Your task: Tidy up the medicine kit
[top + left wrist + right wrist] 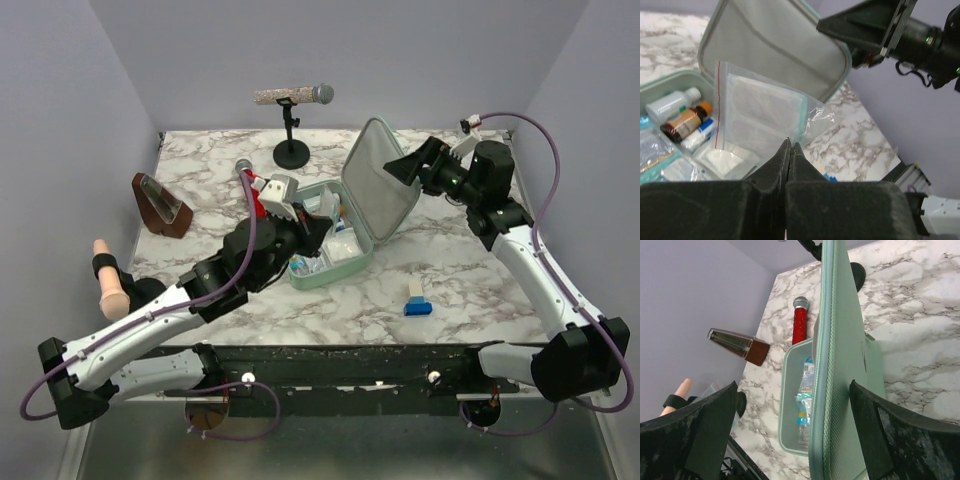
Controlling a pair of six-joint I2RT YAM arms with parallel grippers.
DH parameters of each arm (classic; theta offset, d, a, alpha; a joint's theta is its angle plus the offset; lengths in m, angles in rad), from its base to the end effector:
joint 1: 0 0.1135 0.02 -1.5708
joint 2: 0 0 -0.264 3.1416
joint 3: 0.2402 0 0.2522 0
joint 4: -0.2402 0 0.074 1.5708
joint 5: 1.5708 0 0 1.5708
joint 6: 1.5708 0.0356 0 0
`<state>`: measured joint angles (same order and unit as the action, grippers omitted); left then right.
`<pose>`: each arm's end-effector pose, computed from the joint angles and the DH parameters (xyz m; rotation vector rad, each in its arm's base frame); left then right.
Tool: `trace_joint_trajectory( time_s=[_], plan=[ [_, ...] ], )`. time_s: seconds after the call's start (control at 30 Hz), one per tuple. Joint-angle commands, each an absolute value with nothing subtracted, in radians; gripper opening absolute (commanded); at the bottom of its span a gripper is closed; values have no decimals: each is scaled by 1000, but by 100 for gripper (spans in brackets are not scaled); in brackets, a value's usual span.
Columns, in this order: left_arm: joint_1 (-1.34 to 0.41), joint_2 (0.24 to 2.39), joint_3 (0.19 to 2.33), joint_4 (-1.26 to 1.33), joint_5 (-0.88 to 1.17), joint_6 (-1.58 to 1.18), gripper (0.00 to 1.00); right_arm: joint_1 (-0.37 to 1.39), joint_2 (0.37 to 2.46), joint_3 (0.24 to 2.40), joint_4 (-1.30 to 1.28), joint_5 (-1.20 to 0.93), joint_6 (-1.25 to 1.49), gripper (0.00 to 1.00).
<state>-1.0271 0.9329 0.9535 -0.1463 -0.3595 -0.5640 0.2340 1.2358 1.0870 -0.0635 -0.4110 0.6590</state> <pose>0.1209 -0.1758 0.3772 0.1285 1.7637 -0.8774 0.2774 0.0808 0.3634 0.0860 1.8773 0.9946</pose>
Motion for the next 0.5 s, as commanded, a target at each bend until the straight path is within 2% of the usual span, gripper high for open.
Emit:
trace_joint_trajectory(
  time_s=[0.0, 0.27, 0.47],
  plan=[
    [-892, 1027, 1046, 18, -134, -561, 0, 212, 1304, 1152, -38, -523, 707, 100],
    [-686, 1293, 1161, 346, 164, -839, 0, 190, 1296, 1086, 52, -627, 733, 97],
    [-655, 1460, 1264, 491, 274, -939, 0, 187, 1261, 1032, 97, -696, 739, 97]
  ],
)
